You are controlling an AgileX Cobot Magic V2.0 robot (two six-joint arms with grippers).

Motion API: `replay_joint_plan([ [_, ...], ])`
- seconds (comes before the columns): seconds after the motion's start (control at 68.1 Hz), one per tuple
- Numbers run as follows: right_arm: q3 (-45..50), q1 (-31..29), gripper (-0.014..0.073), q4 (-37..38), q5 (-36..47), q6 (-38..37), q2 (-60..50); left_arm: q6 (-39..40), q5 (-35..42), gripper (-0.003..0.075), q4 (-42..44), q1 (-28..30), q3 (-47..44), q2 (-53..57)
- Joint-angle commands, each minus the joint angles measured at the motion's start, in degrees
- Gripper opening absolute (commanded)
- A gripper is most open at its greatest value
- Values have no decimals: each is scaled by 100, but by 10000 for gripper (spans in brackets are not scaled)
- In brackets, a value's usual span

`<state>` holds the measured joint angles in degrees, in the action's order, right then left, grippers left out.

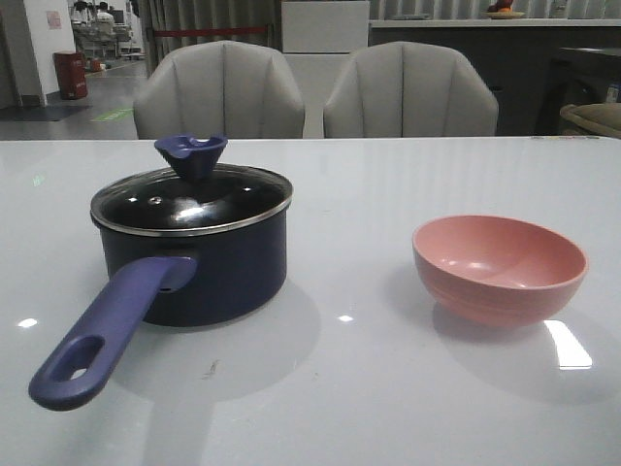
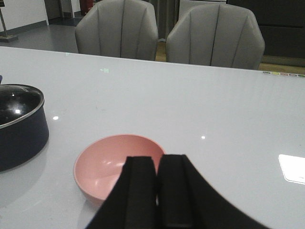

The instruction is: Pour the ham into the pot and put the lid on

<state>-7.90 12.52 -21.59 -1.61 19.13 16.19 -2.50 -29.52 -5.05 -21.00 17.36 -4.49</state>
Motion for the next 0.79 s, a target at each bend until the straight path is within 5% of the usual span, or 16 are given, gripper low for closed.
replay_joint_plan([
  [0.0,-161,-11,150,9,443,15,34,33,785,134,346,339,-201,173],
  [0.455,-161,-11,150,9,441,15,39,730,2952,134,414,1407,-1842,585],
  [0.779,-161,-11,150,9,441,15,39,935,2864,134,402,1397,-1880,585],
])
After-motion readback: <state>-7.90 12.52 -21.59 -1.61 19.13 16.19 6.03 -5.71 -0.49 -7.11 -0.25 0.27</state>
